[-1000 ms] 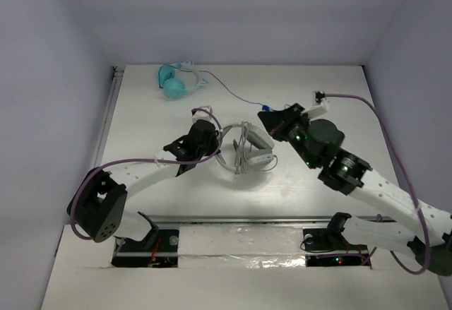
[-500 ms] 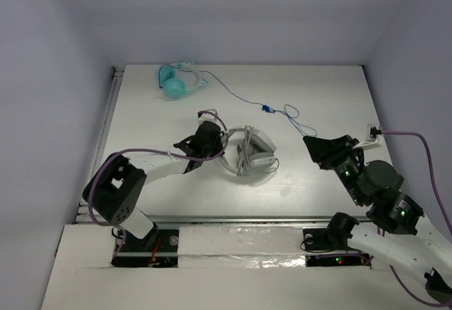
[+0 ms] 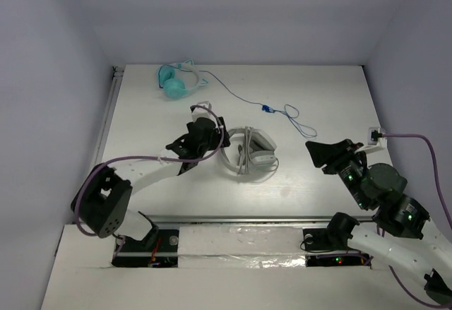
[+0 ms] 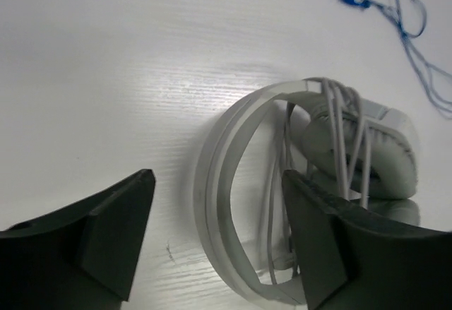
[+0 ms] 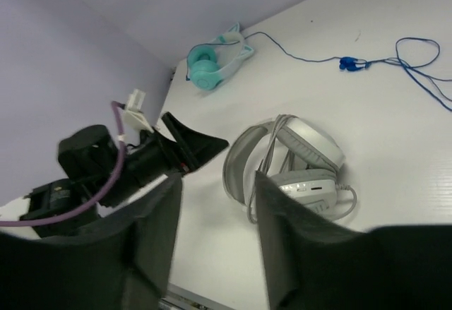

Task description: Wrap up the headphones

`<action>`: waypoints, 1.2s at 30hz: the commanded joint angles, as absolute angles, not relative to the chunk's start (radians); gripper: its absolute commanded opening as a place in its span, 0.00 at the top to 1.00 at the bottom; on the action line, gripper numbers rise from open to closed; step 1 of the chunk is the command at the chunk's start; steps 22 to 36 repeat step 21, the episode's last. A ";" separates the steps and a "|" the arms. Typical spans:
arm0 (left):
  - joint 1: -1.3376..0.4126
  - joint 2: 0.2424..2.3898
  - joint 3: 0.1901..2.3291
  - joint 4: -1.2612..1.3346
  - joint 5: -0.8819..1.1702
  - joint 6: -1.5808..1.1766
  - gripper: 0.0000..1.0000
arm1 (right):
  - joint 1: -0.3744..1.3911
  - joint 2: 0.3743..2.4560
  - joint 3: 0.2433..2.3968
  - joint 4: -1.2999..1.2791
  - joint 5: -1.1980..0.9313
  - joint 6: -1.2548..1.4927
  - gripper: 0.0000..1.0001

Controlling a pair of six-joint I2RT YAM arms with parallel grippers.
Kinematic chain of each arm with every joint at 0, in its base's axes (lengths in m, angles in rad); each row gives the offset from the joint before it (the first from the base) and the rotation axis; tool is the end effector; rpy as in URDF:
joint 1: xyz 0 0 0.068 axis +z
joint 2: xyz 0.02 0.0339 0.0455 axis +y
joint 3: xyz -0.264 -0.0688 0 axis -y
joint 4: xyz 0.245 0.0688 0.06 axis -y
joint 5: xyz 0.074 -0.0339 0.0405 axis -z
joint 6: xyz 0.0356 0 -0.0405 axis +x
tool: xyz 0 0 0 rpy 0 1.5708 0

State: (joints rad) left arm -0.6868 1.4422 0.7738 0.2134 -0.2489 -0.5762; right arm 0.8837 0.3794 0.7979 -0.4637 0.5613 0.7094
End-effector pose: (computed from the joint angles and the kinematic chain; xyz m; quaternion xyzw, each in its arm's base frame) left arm 0.2477 -0.1917 0.2229 -0.0191 0.8442 -0.2251 0.4862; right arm 0.0643 0.0485 0.3610 0.1302 0.7086 0.3347 0.6073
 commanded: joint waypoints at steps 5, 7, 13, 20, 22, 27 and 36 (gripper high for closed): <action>-0.683 1.067 0.857 0.082 -0.341 -0.537 0.01 | 0.881 0.344 0.945 -0.544 0.606 0.634 0.00; -0.683 0.964 0.891 0.007 -0.380 -0.532 0.01 | 0.881 0.338 0.972 -0.587 0.627 0.615 0.00; -0.683 0.809 0.960 -0.164 -0.482 -0.512 0.01 | 0.881 0.328 1.026 -0.650 0.676 0.600 0.00; -0.683 0.723 0.917 -0.106 -0.411 -0.497 0.01 | 0.881 0.311 1.025 -0.655 0.614 0.606 0.00; -0.683 0.723 0.926 -0.110 -0.411 -0.495 0.01 | 0.881 0.308 1.028 -0.658 0.615 0.606 0.00; -0.683 0.723 0.926 -0.110 -0.411 -0.495 0.01 | 0.881 0.308 1.028 -0.658 0.615 0.606 0.00; -0.683 0.723 0.926 -0.110 -0.411 -0.495 0.01 | 0.881 0.308 1.028 -0.658 0.615 0.606 0.00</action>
